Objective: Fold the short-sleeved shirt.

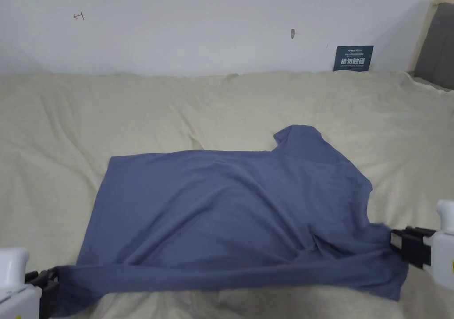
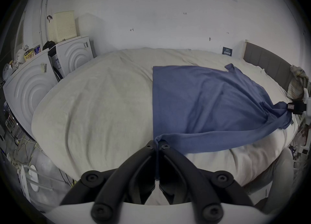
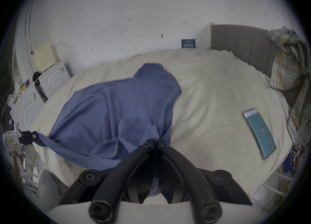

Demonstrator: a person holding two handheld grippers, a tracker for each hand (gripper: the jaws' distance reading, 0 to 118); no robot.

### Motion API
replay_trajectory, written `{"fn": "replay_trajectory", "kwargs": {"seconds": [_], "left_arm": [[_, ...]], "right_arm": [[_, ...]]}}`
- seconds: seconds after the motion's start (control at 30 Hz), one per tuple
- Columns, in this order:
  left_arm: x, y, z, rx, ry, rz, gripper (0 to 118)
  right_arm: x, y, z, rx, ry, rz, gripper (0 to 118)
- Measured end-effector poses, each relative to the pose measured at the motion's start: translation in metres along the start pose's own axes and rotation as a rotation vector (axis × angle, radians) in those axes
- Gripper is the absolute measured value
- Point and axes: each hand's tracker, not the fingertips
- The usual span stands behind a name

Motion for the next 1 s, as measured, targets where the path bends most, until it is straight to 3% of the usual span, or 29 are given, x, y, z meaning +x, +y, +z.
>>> {"fn": "replay_trajectory", "kwargs": {"seconds": [0.2, 0.33, 0.57, 0.6, 0.63, 0.67, 0.7, 0.73, 0.93, 1.0], "left_arm": [[0.001, 0.065, -0.060, 0.010, 0.012, -0.038, 1], [0.014, 0.097, -0.114, -0.080, 0.049, -0.149, 1], [0.016, 0.109, -0.163, -0.169, 0.003, -0.164, 2], [0.013, 0.108, -0.165, -0.182, -0.016, -0.126, 8], [0.010, 0.108, -0.167, -0.180, -0.009, -0.083, 36], [0.005, 0.106, -0.167, -0.187, -0.013, -0.051, 71], [0.002, 0.103, -0.166, -0.180, -0.033, -0.020, 103], [-0.001, 0.100, -0.159, -0.167, -0.049, 0.002, 118], [-0.004, 0.087, -0.097, -0.045, -0.015, -0.026, 117], [0.000, 0.077, -0.070, -0.015, -0.014, -0.015, 108]], "right_arm": [[-0.001, 0.065, -0.049, 0.002, 0.021, 0.019, 2], [-0.005, 0.092, -0.100, -0.051, 0.003, 0.017, 2], [-0.006, 0.100, -0.156, -0.159, -0.048, 0.100, 2], [-0.004, 0.099, -0.159, -0.166, -0.062, 0.084, 3], [-0.001, 0.096, -0.161, -0.161, -0.050, 0.085, 13], [0.001, 0.095, -0.160, -0.160, -0.047, 0.078, 38], [0.003, 0.094, -0.158, -0.187, -0.040, 0.050, 71], [0.004, 0.092, -0.154, -0.186, -0.021, 0.045, 98], [-0.006, 0.089, -0.083, 0.000, 0.021, 0.086, 99], [-0.015, 0.079, -0.057, 0.023, 0.065, 0.087, 94]]}}
